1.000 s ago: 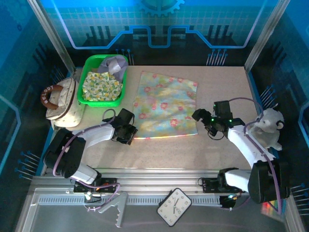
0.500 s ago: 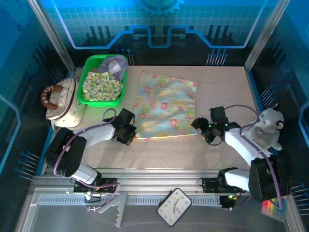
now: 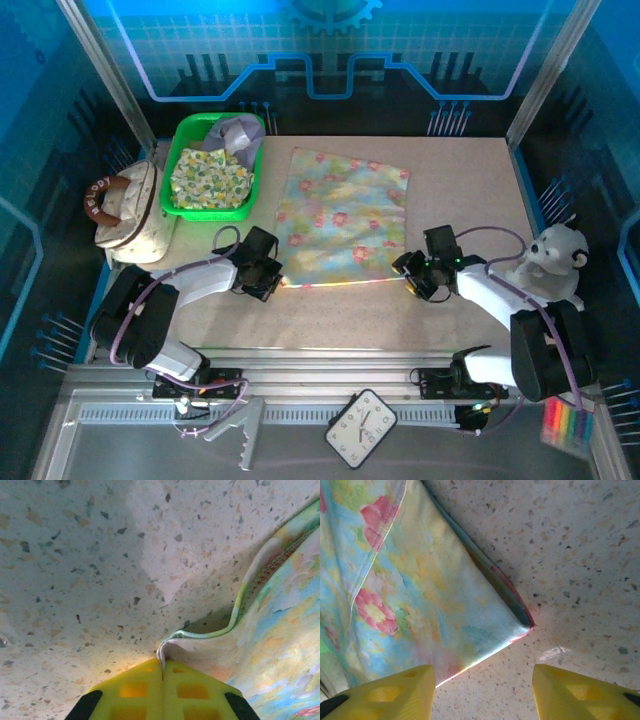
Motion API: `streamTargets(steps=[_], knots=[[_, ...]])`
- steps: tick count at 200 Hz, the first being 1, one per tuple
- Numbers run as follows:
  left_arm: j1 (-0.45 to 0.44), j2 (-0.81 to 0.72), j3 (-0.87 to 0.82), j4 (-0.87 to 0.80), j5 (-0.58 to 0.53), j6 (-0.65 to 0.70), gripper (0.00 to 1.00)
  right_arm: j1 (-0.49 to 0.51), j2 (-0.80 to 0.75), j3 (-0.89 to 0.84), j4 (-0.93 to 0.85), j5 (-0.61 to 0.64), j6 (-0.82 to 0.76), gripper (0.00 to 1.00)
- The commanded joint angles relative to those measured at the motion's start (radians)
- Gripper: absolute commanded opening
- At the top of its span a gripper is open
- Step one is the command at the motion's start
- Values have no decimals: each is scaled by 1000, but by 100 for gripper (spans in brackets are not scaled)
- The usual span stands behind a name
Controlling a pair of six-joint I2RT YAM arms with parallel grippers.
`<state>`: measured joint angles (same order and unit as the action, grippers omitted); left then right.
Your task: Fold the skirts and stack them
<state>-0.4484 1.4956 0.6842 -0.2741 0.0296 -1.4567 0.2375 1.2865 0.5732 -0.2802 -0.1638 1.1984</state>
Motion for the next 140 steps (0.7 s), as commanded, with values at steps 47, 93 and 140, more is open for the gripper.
streamTargets(steps=[47, 93, 140], knots=[[-6, 0, -8, 9, 9, 23, 3, 28, 11, -86, 132, 94, 115, 46], [-5, 21, 4, 12, 20, 26, 6, 25, 26, -92, 178, 93, 109, 42], [-4, 24, 6, 7, 18, 30, 8, 25, 26, -98, 223, 82, 109, 40]])
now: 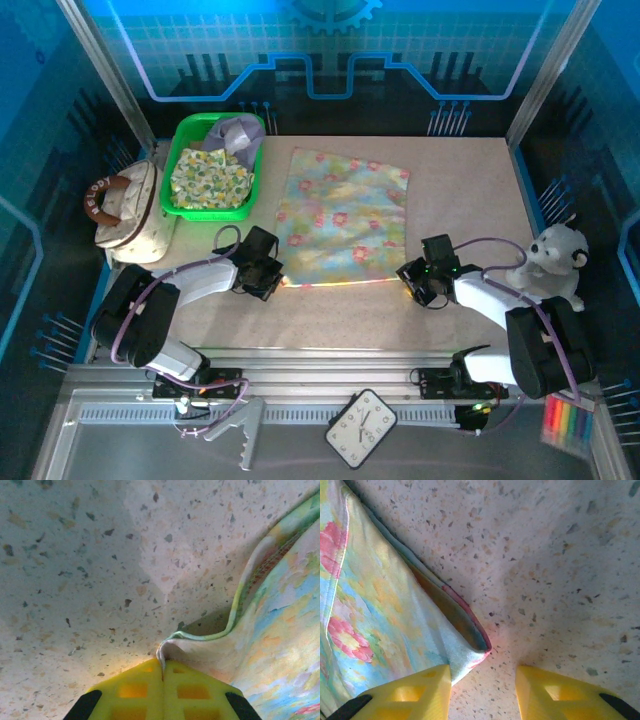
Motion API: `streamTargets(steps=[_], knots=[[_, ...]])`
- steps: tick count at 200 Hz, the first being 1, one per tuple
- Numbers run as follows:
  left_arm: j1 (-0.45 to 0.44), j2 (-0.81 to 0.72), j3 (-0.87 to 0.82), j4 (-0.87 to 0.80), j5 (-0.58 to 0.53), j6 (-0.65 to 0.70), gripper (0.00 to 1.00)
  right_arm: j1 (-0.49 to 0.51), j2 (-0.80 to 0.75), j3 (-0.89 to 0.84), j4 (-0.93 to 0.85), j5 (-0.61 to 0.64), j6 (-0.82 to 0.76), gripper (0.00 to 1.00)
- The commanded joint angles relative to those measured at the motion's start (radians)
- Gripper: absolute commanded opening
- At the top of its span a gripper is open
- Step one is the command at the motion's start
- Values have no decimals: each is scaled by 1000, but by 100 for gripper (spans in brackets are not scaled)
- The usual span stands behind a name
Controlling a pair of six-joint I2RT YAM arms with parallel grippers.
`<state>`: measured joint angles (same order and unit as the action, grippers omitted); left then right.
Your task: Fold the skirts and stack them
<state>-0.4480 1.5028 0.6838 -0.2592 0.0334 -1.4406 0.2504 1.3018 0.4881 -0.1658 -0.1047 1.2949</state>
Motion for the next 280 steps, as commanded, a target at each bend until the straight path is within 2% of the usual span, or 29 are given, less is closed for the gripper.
streamTargets(steps=[1, 73, 132, 144, 162, 173, 195, 232, 280], knots=[[-5, 17, 6, -8, 14, 13, 8, 12, 10, -13, 108, 23, 12, 40], [-1, 18, 6, -8, 17, 17, 9, 13, -35, -27, 79, 60, 23, 40], [3, 15, 6, -8, 19, 19, 9, 13, 37, -23, 132, 53, 31, 39], [3, 12, 6, -8, 20, 19, 8, 12, 40, -23, 139, 45, 27, 35], [5, -2, 6, -11, 24, 23, 0, 15, 26, -23, 135, 47, 17, 22], [10, -24, 13, -20, 26, 33, 0, 15, -3, -23, 117, 55, 13, 12], [26, -110, 49, -82, -14, 72, 0, 15, -89, -15, 64, 67, -16, 0], [28, -300, 120, -201, -164, 165, 0, 13, -226, 12, -45, 116, -37, 0], [17, -385, 120, -261, -156, 185, 0, 16, -355, 4, -150, 108, 41, 0]])
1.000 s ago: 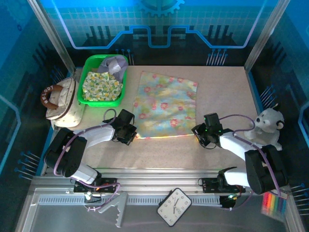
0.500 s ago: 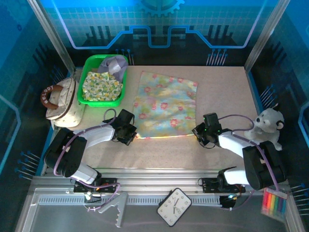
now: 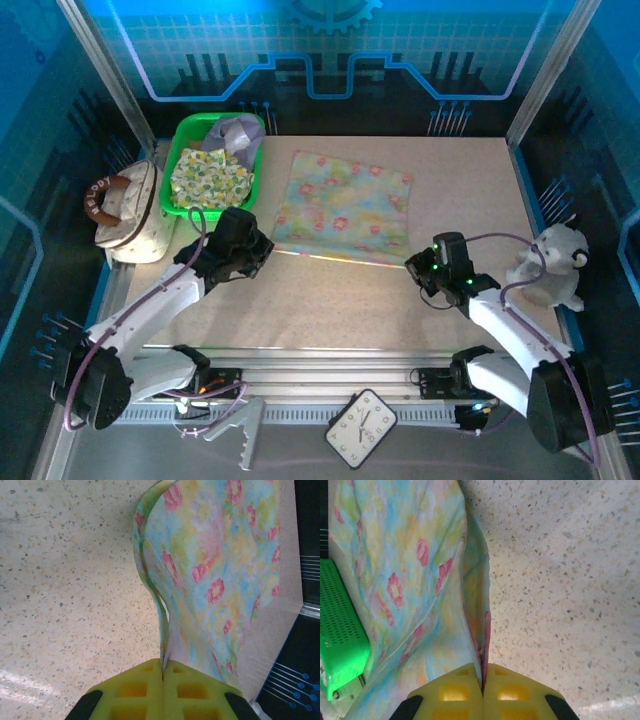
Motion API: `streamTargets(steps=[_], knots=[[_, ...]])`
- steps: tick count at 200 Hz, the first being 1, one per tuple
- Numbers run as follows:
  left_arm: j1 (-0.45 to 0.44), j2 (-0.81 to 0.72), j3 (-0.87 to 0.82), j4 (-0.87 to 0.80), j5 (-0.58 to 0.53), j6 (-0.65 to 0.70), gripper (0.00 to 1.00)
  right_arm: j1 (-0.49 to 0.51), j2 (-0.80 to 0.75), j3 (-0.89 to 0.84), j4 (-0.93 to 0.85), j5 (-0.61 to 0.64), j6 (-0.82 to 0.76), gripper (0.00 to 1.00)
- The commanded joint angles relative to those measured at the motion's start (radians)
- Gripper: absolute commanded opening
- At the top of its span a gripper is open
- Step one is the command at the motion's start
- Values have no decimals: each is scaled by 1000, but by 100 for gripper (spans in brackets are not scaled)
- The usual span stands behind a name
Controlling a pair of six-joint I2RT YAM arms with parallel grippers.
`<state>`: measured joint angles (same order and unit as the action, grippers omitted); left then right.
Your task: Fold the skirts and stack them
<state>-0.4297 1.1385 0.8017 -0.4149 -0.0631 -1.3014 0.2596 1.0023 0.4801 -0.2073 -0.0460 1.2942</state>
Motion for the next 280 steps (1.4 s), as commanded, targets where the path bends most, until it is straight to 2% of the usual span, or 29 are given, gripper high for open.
streamTargets(steps=[1, 28, 51, 97, 110, 138, 169, 220, 280], knots=[[-1, -21, 2, -105, -60, 47, 0, 6, -58, 12, -109, 49, 43, 0], [-1, -1, 111, -117, -84, 164, 0, 6, -96, 49, -91, 63, 39, 0], [13, 79, 262, -116, -111, 291, 0, 0, -53, 136, -83, 107, -25, 0], [77, 340, 519, -23, -93, 514, 0, -49, 209, 335, 4, 133, -149, 0], [93, 434, 627, -36, -64, 561, 0, -64, 295, 390, 35, 130, -173, 0], [104, 613, 827, -79, -76, 665, 0, -89, 457, 526, 54, 101, -231, 0], [135, 720, 930, -58, -56, 700, 0, -110, 594, 642, 40, 60, -277, 0], [169, 849, 1081, -94, -27, 703, 0, -146, 737, 777, 26, 25, -297, 0], [172, 980, 1193, -131, 9, 719, 0, -171, 832, 833, 28, -5, -294, 0]])
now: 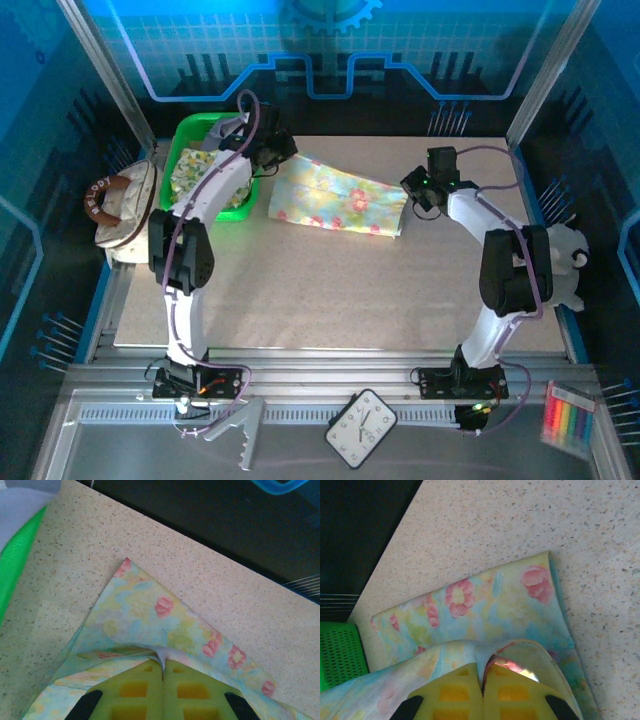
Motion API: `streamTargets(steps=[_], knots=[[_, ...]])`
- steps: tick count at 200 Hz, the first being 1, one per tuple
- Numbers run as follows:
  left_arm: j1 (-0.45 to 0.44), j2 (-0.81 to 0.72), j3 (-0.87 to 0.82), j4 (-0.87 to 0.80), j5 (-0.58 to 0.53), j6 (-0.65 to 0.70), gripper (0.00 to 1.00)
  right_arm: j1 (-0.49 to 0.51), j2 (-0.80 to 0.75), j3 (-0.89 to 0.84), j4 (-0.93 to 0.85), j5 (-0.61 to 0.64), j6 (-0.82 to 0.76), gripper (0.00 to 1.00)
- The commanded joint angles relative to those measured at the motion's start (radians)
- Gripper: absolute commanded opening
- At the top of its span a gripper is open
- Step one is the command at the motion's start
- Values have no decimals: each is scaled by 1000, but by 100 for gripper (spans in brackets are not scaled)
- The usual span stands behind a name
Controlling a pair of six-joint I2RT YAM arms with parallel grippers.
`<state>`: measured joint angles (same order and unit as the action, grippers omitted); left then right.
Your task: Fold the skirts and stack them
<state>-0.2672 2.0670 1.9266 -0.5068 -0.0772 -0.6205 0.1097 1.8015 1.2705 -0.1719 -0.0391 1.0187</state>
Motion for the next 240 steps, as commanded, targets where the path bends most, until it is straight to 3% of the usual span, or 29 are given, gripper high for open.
streamTargets(steps=[1, 99, 140, 155, 163, 176, 180, 189, 193, 216, 240], knots=[[9, 54, 70, -40, 23, 39, 0, -21, 33, 43, -8, -12, -19, 0], [12, 166, 138, -57, 39, 3, 0, -35, 137, 43, 31, -45, 52, 3], [13, 293, 270, -57, 42, -4, 0, -57, 185, 63, 62, -33, 91, 8], [16, 336, 339, -67, 36, -8, 18, -74, 204, 63, 126, -78, 89, 19], [18, 347, 368, -69, 48, -12, 38, -83, 209, 60, 165, -120, 77, 31], [20, 337, 395, -73, 88, -6, 73, -94, 206, 64, 200, -195, 40, 58], [20, 327, 395, -77, 91, -9, 83, -94, 198, 65, 199, -211, 23, 74], [20, 298, 375, -79, 106, -19, 96, -91, 175, 58, 188, -215, -5, 96], [20, 283, 361, -75, 116, -23, 99, -90, 160, 50, 172, -207, -17, 100], [19, 200, 230, -20, 215, -45, 99, -65, 61, 0, 78, -137, -68, 100], [17, 168, 109, 61, 345, -80, 99, -22, 10, -20, 16, -152, -81, 100]])
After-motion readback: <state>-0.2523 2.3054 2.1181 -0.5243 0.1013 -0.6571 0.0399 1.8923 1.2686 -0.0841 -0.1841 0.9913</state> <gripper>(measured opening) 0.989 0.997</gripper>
